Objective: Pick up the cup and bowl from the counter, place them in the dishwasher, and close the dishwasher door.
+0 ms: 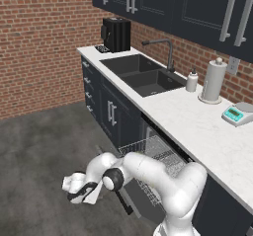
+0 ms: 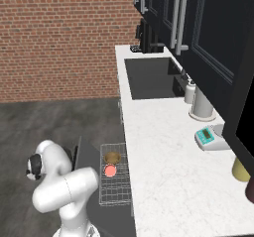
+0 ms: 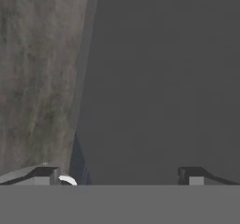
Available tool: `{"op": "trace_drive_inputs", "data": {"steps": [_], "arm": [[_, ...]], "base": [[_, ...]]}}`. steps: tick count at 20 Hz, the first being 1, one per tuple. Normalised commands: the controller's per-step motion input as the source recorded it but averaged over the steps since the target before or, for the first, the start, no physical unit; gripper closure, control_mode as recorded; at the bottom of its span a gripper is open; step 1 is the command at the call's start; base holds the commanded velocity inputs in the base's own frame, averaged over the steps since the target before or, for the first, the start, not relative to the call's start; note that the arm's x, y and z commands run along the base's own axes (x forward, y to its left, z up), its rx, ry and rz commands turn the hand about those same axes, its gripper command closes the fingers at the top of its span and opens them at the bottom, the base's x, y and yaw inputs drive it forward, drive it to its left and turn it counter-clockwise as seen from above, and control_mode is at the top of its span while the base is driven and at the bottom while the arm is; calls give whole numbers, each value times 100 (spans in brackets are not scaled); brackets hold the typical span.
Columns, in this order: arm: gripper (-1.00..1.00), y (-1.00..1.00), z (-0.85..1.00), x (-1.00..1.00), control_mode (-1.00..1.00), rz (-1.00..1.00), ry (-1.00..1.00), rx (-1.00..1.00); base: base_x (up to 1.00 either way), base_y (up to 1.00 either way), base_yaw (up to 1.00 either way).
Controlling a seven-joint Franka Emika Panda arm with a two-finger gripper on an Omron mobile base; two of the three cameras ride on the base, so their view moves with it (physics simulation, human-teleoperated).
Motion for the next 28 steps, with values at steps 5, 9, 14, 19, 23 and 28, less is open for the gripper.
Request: {"op": "trace_drive_inputs", "data": {"steps": [5, 9, 14, 19, 23, 28], "arm": [[-100, -30, -24, 27, -100, -6, 5, -4], [-100, -15, -19, 28, -100, -7, 3, -5], [-100, -37, -24, 29, -100, -7, 0, -5], [-100, -91, -56, 23, -100, -4, 2, -4], [-100, -100, -70, 47, -100, 0, 10, -4], [-100, -100, -52, 31, -100, 0, 2, -6]], "base": [[0, 0, 0], [0, 0, 0], [0, 0, 0], [0, 0, 0], [0, 0, 0], [0, 0, 0]]}}
